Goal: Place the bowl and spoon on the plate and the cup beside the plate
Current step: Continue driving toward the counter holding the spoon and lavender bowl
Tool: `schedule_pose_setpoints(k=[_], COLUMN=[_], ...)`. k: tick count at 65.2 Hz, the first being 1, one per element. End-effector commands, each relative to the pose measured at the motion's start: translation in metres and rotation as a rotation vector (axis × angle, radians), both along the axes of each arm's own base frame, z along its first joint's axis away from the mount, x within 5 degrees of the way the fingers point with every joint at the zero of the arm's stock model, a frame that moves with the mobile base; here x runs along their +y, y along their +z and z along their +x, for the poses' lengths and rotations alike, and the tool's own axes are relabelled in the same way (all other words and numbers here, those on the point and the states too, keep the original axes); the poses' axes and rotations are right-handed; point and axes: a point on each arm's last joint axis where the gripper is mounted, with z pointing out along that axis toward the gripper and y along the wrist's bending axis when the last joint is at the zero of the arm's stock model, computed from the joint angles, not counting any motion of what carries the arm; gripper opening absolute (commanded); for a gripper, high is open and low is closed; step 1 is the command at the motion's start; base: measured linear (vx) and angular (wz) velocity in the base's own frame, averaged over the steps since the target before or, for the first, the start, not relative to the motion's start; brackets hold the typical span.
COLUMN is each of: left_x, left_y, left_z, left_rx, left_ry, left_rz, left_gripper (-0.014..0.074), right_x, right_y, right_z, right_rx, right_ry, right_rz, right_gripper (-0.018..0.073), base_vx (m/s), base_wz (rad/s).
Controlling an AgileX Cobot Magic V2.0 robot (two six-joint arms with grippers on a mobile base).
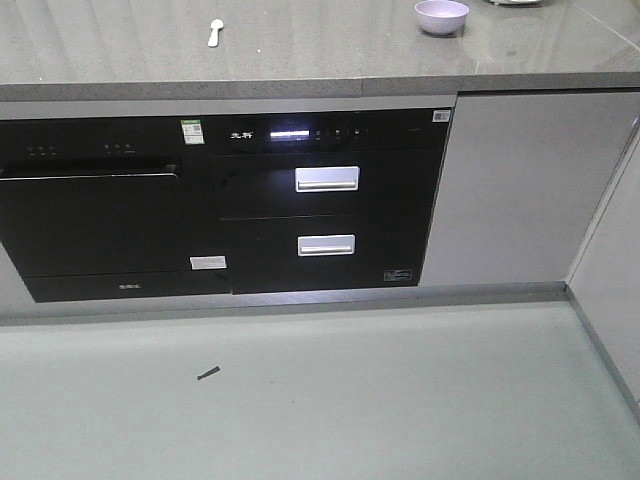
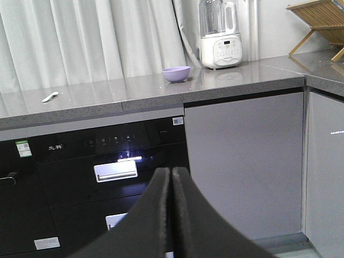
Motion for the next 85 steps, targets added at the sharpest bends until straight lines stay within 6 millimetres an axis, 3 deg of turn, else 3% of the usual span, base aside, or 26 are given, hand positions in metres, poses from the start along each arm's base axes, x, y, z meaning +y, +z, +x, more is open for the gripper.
schedule_pose_setpoints(k=[1, 85], left_x=[0.0022, 0.0022], left_y=[-0.0012, -0.0012], left_z=[0.0000, 0.0000], left_rx=[-0.060, -0.060], left_ry=[0.025, 0.025], left_rz=[-0.017, -0.017], left_gripper=[-0.0006, -0.0006], right_x=[0.0009, 0.0009], right_y=[0.0024, 0.0025], right_z=[-0.0006, -0.0006], right_rx=[-0.069, -0.070], right_ry=[0.007, 0.007], right_rz=[-0.016, -0.016], right_gripper=[-0.0005, -0.0005], base_vx=[0.05, 0.05], base_wz=[0.02, 0.01])
